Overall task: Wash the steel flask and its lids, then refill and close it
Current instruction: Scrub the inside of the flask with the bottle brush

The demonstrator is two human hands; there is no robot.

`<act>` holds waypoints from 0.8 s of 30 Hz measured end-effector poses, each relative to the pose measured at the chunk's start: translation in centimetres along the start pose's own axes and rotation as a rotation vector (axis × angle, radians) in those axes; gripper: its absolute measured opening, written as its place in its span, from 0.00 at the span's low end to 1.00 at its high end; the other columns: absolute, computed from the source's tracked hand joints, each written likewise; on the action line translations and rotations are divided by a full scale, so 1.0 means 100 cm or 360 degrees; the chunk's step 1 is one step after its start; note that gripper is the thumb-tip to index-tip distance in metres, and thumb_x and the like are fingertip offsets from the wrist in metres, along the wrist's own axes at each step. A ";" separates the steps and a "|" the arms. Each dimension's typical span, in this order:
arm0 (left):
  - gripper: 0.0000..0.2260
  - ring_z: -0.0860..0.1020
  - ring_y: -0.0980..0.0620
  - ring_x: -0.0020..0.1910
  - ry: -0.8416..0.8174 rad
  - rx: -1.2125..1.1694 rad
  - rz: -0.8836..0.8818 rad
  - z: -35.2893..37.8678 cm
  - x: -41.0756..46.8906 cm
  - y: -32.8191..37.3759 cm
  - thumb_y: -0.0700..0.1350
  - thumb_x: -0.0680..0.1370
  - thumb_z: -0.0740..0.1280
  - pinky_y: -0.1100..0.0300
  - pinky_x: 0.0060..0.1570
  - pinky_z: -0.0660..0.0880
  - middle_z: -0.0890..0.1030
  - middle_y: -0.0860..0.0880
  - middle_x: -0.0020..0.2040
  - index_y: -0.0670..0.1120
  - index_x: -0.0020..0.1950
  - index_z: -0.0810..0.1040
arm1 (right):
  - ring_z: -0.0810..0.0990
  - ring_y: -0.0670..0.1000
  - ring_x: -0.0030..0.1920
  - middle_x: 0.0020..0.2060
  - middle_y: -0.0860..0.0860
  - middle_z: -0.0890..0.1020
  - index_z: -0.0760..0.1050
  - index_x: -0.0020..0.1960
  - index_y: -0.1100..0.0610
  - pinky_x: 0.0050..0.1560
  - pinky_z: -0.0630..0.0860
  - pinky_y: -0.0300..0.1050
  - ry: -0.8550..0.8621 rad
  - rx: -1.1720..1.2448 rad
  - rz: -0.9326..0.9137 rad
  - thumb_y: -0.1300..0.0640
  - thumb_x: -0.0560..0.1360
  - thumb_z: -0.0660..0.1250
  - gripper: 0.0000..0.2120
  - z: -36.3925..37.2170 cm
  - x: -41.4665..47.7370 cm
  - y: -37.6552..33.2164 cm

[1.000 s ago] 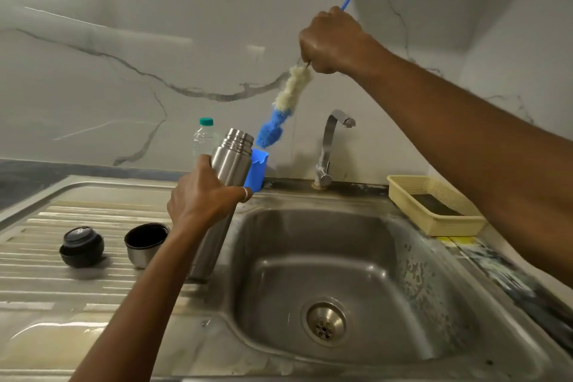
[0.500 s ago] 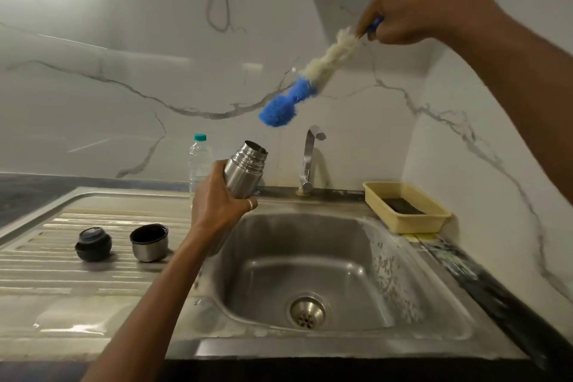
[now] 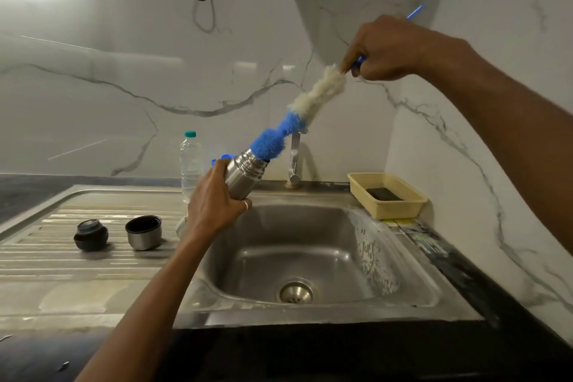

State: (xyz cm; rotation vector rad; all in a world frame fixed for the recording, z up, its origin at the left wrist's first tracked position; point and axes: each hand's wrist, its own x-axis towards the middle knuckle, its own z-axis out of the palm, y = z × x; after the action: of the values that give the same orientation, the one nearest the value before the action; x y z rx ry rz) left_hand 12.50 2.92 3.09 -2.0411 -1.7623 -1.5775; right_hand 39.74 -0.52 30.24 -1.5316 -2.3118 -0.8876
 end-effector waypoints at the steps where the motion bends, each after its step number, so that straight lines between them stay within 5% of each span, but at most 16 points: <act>1: 0.37 0.77 0.46 0.47 -0.0003 0.0009 0.0016 0.001 -0.002 -0.001 0.45 0.64 0.80 0.51 0.43 0.77 0.78 0.48 0.54 0.52 0.68 0.67 | 0.77 0.56 0.55 0.55 0.52 0.85 0.84 0.60 0.49 0.62 0.67 0.53 -0.0007 0.0003 0.0002 0.64 0.75 0.63 0.19 0.004 -0.001 0.001; 14: 0.37 0.78 0.43 0.48 0.0077 0.0042 0.0035 0.026 -0.006 -0.023 0.45 0.63 0.80 0.45 0.47 0.79 0.79 0.44 0.55 0.51 0.67 0.67 | 0.76 0.53 0.59 0.54 0.48 0.84 0.83 0.58 0.51 0.68 0.64 0.53 -0.0208 0.0054 -0.0095 0.68 0.77 0.63 0.19 0.030 -0.010 0.008; 19: 0.36 0.78 0.42 0.49 0.0131 0.0120 0.0167 0.027 -0.004 -0.023 0.42 0.63 0.81 0.45 0.48 0.78 0.80 0.43 0.54 0.48 0.66 0.69 | 0.79 0.49 0.55 0.53 0.45 0.85 0.85 0.52 0.50 0.58 0.72 0.45 -0.0520 0.0169 -0.0146 0.66 0.79 0.64 0.15 0.022 -0.010 0.016; 24: 0.36 0.78 0.41 0.50 0.0139 0.0153 0.0177 0.028 -0.004 -0.023 0.42 0.62 0.81 0.43 0.49 0.78 0.80 0.43 0.54 0.48 0.66 0.69 | 0.80 0.44 0.45 0.45 0.41 0.84 0.80 0.63 0.51 0.47 0.71 0.42 -0.0600 0.0361 -0.0191 0.56 0.77 0.73 0.14 0.030 -0.002 0.019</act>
State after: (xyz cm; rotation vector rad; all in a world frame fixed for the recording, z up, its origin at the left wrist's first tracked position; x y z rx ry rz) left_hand 12.65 5.12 0.17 -1.9586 -1.6316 -1.4964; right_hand 41.91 1.64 28.43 -1.5835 -2.6769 -0.3616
